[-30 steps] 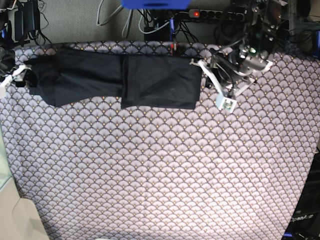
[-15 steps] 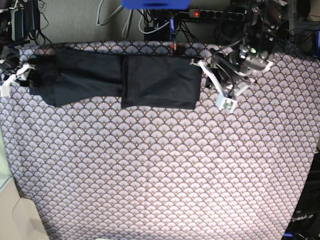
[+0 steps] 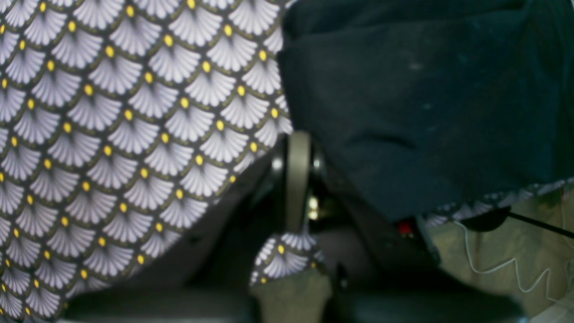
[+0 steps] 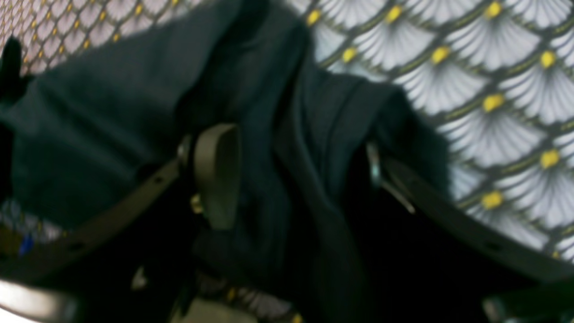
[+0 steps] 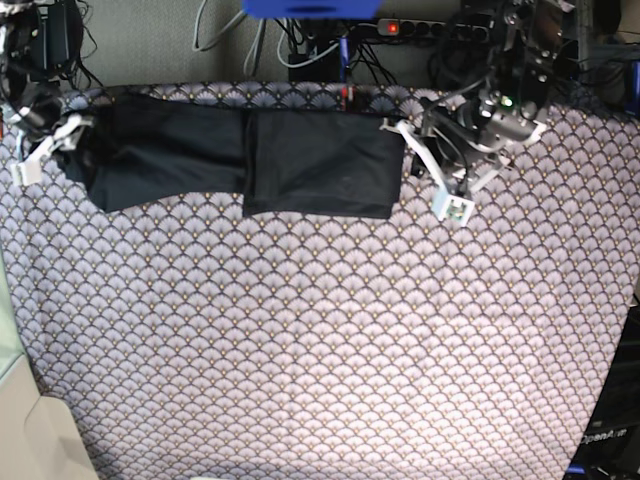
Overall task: Fold the T-shirt properly
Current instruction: 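Lower the right gripper onto the strip's other end and grasp it, then fold the held strip end with the right gripper toward the left gripper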
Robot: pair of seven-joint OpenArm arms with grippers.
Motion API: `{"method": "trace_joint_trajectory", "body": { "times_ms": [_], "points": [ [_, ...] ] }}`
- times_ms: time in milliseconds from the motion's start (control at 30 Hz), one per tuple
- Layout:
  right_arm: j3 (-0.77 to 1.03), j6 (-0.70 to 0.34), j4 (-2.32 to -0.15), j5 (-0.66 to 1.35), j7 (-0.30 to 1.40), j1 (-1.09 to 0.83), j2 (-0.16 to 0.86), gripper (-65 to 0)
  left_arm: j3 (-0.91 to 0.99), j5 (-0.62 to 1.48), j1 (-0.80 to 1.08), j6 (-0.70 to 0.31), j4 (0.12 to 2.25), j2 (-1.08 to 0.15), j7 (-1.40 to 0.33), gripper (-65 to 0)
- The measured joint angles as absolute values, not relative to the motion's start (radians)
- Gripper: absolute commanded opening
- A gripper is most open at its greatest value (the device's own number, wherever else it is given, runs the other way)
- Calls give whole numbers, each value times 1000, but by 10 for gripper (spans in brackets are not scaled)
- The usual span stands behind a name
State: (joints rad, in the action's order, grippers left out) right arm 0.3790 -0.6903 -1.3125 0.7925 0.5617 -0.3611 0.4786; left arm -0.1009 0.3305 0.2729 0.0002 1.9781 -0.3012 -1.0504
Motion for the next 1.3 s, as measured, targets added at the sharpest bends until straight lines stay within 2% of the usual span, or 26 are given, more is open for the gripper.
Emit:
{"method": "trace_joint_trajectory", "body": {
  "times_ms": [167,367,467,600,867,1300],
  "points": [
    [377,-691,-1339,782,583,-374,473,-420,-101,330,270,0,1978,-301,-1050,-650],
    [377,-691,-1339,774,590,-374,473,-575,-101,330,270,1,1978,-299,-1050,-650],
    [377,-691,-1339,774,590,-374,473,-616,-101,330,271,0,1978,-299,-1050,-650],
    [377,-690,-1372,763,604,-378,473,-627,-101,330,271,0,1978,-299,-1050,-650],
    [377,-684,-1579,768,644,-419,467,-625,-101,330,273,1,1978,-299,-1051,-650],
    [337,-685,-1807,768,805,-441,371,-623,-101,330,274,1,1978,-299,-1058,-650]
  ]
}}
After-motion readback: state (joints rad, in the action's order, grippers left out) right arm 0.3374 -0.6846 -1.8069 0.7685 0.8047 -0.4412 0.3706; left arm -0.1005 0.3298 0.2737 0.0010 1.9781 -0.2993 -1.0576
